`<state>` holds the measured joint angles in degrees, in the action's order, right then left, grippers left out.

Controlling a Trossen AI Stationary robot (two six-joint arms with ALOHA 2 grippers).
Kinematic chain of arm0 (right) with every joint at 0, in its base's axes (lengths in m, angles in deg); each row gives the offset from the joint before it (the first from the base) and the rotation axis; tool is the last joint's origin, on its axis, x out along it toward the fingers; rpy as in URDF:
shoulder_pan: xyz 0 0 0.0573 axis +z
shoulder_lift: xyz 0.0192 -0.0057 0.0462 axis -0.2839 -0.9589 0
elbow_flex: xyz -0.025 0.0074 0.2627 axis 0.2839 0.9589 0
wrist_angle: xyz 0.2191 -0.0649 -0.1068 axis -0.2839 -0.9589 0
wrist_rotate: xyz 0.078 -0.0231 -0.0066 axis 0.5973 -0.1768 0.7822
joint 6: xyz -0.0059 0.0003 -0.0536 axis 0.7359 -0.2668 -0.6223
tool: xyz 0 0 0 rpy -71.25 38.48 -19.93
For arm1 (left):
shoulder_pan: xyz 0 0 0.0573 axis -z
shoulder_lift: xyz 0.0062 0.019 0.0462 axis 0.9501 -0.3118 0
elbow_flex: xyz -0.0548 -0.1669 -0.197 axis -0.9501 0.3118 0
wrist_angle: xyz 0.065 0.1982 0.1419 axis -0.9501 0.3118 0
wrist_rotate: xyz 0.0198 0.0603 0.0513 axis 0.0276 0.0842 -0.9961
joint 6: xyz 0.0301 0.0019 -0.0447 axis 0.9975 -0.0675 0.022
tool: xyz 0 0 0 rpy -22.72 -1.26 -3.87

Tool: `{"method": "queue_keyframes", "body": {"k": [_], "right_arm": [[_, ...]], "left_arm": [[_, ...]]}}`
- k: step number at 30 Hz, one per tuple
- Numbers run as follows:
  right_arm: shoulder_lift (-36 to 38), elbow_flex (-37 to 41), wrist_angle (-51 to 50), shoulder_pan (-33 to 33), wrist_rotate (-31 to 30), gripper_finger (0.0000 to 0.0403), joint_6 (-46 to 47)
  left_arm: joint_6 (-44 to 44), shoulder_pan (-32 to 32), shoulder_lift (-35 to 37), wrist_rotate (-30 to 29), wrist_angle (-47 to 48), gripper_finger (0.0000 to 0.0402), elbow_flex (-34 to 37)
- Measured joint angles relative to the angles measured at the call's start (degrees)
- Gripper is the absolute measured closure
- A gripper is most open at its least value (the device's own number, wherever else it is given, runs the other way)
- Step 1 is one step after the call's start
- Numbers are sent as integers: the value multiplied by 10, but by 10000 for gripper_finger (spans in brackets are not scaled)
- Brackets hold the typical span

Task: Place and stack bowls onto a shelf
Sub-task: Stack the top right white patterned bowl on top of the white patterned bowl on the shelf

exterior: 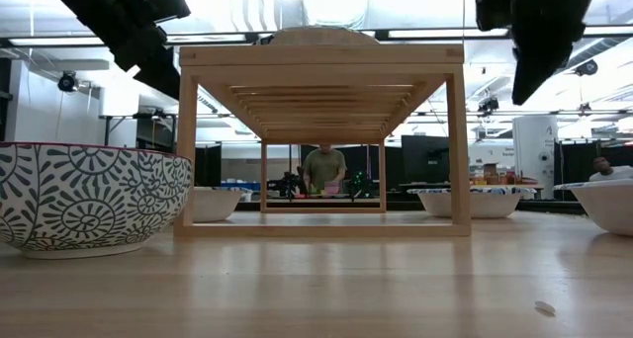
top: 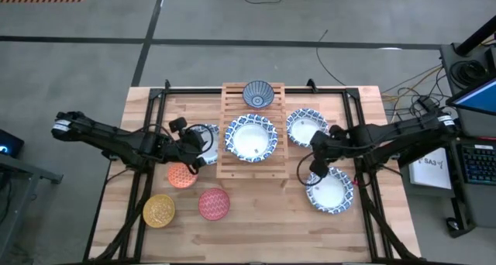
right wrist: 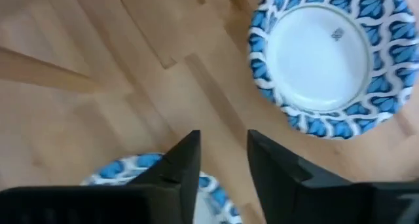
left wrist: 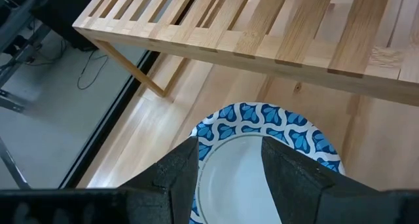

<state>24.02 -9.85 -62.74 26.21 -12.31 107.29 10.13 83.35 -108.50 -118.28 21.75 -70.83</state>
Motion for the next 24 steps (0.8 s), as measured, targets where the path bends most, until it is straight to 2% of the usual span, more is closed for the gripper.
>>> {"method": "queue_keyframes", "body": {"k": [4, 8, 17, 24], "right_arm": [[-17, 20, 5, 0, -54, 226, -86], [-24, 47, 40, -8, -64, 198, -168], [-22, 128, 131, -62, -59, 200, -225], [-41, 132, 169, -95, -56, 200, -246]], "left_arm": [[0, 0, 0, 0, 0, 251, 0], [0, 0, 0, 0, 0, 251, 0], [0, 0, 0, 0, 0, 251, 1], [0, 0, 0, 0, 0, 251, 1]]}}
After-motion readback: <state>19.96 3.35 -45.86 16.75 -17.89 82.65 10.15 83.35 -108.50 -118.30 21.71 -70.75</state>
